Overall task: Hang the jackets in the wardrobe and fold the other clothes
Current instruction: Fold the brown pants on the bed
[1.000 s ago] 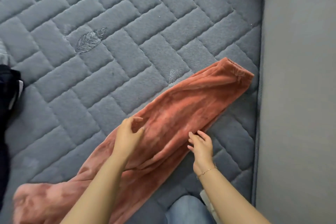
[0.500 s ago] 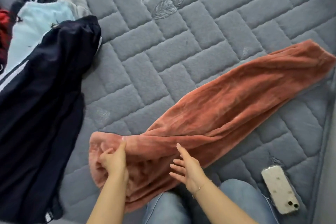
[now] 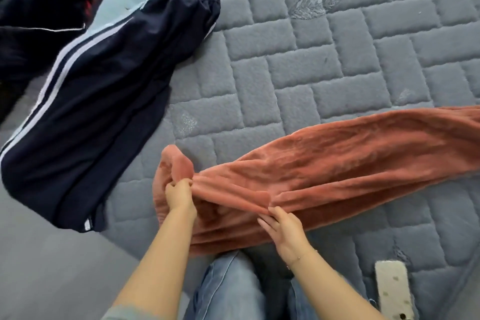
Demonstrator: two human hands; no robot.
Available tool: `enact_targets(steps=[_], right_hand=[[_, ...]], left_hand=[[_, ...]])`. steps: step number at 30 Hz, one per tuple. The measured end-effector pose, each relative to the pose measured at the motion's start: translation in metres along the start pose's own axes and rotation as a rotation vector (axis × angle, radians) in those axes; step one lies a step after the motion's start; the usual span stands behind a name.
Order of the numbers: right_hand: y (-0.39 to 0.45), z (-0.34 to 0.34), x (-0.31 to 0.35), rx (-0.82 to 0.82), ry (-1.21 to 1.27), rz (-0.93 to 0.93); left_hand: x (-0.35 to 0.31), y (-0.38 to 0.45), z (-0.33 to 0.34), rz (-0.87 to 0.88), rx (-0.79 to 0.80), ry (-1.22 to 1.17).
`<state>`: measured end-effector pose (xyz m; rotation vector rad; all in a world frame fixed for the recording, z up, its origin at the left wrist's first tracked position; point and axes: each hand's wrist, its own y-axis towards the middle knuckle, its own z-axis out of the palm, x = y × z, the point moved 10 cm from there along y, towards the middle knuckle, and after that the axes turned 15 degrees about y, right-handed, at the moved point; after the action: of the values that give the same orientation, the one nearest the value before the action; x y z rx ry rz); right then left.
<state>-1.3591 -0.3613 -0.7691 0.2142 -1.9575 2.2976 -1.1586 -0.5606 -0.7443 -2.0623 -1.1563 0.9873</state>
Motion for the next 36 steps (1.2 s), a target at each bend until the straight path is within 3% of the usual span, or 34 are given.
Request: enact_targets(steps=[4, 6, 8, 10, 12, 15, 17, 18, 21, 23, 25, 28, 30, 33, 36], right_hand=[[-0.003, -0.024, -0.014, 0.021, 0.028, 0.093], [-0.002, -0.034, -0.017, 0.004, 0.018, 0.119], [0.002, -0.041, -0.017, -0.005, 0.028, 0.129], [0.006, -0.04, -0.019, 0.01, 0.052, 0.139], [0.013, -0.036, -0.021, -0.002, -0.032, 0.13], [0.024, -0.032, -0.018, -0.122, -0.264, 0.027], [0.03, -0.038, -0.01, -0.189, -0.258, -0.087], [0.03, -0.041, -0.009, -0.198, -0.215, -0.114], [0.018, -0.053, -0.014, -0.11, -0.041, -0.149], [0.006, -0.062, -0.02, -0.057, 0.011, -0.167], [0.002, -0.069, -0.028, -0.068, -0.015, -0.174], [0.007, -0.085, -0.039, -0.213, -0.087, -0.193], [0.011, -0.085, -0.042, -0.261, -0.087, -0.238], [0.01, -0.076, -0.045, -0.223, -0.032, -0.265], [0.011, -0.066, -0.043, -0.14, 0.056, -0.208]], left_hand=[[0.065, -0.036, -0.025, -0.126, 0.262, -0.626], [0.098, -0.044, -0.033, -0.17, 0.367, -0.779], [0.127, -0.051, -0.037, -0.246, 0.392, -0.942], [0.153, -0.042, -0.043, -0.3, 0.308, -0.992], [0.163, -0.029, -0.049, -0.321, 0.182, -0.938], [0.153, -0.009, -0.046, -0.253, 0.109, -0.665], [0.146, 0.003, -0.049, -0.174, 0.042, -0.54], [0.141, 0.008, -0.049, -0.13, 0.068, -0.55], [0.125, 0.011, -0.048, -0.009, 0.347, -0.765], [0.128, 0.01, -0.059, 0.044, 0.467, -0.753], [0.152, 0.014, -0.067, 0.002, 0.454, -0.578], [0.186, 0.035, -0.086, -0.081, 0.288, -0.268], [0.176, 0.051, -0.093, -0.006, 0.236, -0.188], [0.145, 0.055, -0.075, 0.123, 0.384, -0.076], [0.121, 0.052, -0.061, 0.098, 0.427, 0.014]])
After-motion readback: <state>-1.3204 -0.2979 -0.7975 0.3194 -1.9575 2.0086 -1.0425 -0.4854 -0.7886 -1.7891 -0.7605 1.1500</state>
